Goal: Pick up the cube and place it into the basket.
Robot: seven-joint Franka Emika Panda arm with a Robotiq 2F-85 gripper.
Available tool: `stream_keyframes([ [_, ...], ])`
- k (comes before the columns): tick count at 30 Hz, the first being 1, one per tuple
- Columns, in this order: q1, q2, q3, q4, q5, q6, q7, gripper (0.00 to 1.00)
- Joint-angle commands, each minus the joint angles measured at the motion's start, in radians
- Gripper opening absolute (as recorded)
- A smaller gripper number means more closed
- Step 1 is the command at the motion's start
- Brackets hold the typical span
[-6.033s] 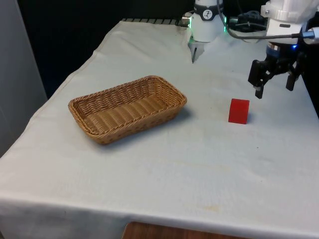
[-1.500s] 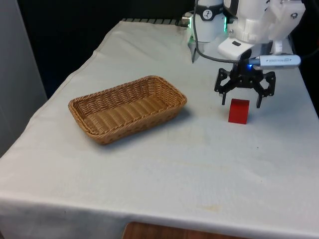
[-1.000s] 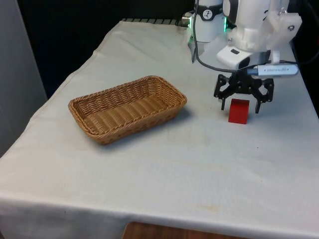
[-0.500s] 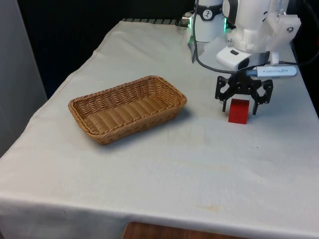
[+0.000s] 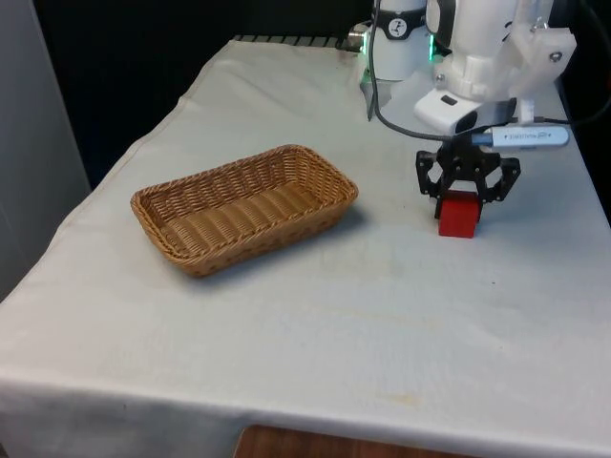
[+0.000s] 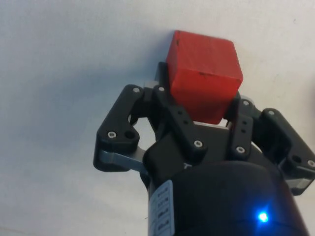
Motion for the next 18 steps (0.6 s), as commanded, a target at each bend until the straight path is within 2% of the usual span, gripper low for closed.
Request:
stream_keyframes([
  [1, 0.000, -0.015, 0.000, -0.004, 0.001, -0.008, 0.001, 0.00],
  [4, 0.001, -0.043, 0.000, -0.011, 0.000, -0.025, 0.000, 0.00],
  [5, 0.000, -0.026, 0.000, -0.002, 0.000, -0.017, -0.001, 0.00],
  [6, 0.001, -0.050, 0.000, -0.013, 0.000, -0.032, 0.000, 0.00],
  [11, 0.002, -0.092, 0.001, -0.018, 0.001, -0.070, -0.003, 0.00],
  [18, 0.003, -0.127, 0.001, -0.019, 0.002, -0.102, -0.005, 0.00],
])
